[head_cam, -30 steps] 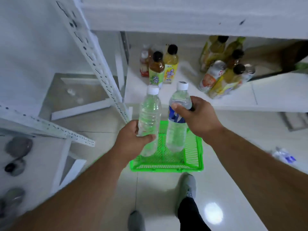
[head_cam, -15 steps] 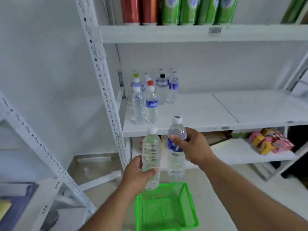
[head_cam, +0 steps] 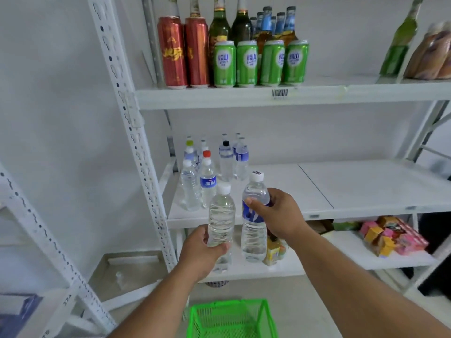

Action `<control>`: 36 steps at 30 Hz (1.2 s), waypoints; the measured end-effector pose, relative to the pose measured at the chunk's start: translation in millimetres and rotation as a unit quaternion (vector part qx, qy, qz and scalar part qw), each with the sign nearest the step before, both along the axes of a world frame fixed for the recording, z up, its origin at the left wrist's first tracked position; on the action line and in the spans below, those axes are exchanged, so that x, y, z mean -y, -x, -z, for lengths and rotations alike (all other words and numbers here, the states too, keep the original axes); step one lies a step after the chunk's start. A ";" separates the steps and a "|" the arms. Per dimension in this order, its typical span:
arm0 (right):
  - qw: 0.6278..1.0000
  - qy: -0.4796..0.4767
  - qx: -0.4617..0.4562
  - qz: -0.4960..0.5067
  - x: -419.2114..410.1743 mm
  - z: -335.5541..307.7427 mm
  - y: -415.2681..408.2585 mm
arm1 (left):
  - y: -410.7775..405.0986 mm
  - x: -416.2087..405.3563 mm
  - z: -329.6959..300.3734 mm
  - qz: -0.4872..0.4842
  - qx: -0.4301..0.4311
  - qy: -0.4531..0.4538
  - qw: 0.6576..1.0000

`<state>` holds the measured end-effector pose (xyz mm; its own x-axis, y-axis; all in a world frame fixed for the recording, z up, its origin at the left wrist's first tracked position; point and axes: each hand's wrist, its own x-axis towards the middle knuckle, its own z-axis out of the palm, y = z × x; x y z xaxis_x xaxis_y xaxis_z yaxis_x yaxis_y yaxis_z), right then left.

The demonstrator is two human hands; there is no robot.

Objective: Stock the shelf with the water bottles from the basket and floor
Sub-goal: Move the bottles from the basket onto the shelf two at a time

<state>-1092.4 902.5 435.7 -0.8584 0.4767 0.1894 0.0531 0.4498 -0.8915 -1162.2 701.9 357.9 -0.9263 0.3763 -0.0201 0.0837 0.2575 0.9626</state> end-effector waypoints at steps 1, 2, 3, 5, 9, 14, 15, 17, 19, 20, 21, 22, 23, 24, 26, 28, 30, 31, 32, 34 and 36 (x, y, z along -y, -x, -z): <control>1.000 -0.002 -0.001 -0.005 -9.9 -0.2 2.2 | 0.2 -9.5 -0.9 -0.002 0.000 0.000 1.000; 1.000 -0.004 -0.001 -0.012 -20.2 -0.7 4.7 | 0.4 -19.2 -1.7 -0.008 0.001 0.000 1.000; 1.000 -0.007 -0.001 -0.019 -30.5 -1.6 7.3 | 0.2 -29.2 -2.3 -0.016 0.003 -0.001 1.000; 0.999 -0.010 -0.002 -0.035 -51.1 -3.2 13.2 | -0.7 -48.1 -3.2 -0.038 0.002 0.001 0.999; 0.999 -0.003 0.006 -0.052 -87.0 -4.3 25.9 | -1.6 -79.7 -3.8 -0.062 0.012 0.003 0.998; 0.998 0.007 0.011 -0.066 -117.9 -4.9 45.8 | 8.4 -108.1 -3.1 -0.072 0.023 -0.011 0.997; 0.998 0.007 0.012 -0.066 -122.2 -4.0 51.2 | 13.1 -112.7 -2.3 -0.076 0.025 -0.007 0.997; 0.998 0.010 0.013 -0.065 -129.1 -2.6 63.2 | 25.0 -121.8 -0.9 -0.085 0.026 0.001 0.996; 0.998 0.014 0.010 -0.064 -134.2 -2.4 76.7 | 39.8 -129.3 0.5 -0.091 0.025 0.005 0.996; 0.998 0.018 0.009 -0.065 -136.2 -2.6 84.1 | 47.8 -132.3 0.9 -0.091 0.025 0.008 0.995; 0.998 0.020 0.010 -0.066 -138.2 -2.6 92.1 | 56.2 -134.8 1.2 -0.091 0.025 0.014 0.995; 0.998 0.020 0.013 -0.064 -140.3 -2.8 100.4 | 65.3 -137.2 1.2 -0.091 0.027 0.022 0.995; 0.998 0.018 0.017 -0.061 -141.9 -3.3 108.3 | 74.5 -139.3 1.4 -0.092 0.031 0.027 0.995; 0.998 0.014 0.022 -0.057 -143.3 -3.7 116.3 | 83.8 -140.8 2.3 -0.092 0.032 0.027 0.995; 0.998 0.011 0.024 -0.049 -145.6 -4.5 133.3 | 102.0 -144.9 3.6 -0.092 0.024 0.027 0.995; 0.999 0.022 0.015 -0.044 -148.0 -4.6 149.6 | 119.5 -149.4 5.3 -0.087 0.022 0.024 0.996; 0.999 0.029 0.007 -0.040 -150.3 -3.5 163.5 | 134.8 -154.4 7.7 -0.079 0.027 0.024 0.996; 0.999 0.035 0.005 -0.035 -151.4 -2.8 169.6 | 142.0 -156.8 8.8 -0.076 0.028 0.027 0.996; 0.998 0.044 0.004 -0.034 -152.9 -2.0 175.7 | 149.2 -159.3 9.9 -0.075 0.029 0.027 0.996; 0.998 0.052 0.006 -0.039 -156.9 -0.6 187.4 | 163.9 -164.7 13.2 -0.073 0.034 0.027 0.996; 0.998 0.049 0.009 -0.042 -161.3 1.6 198.4 | 176.7 -170.8 15.8 -0.073 0.037 0.033 0.996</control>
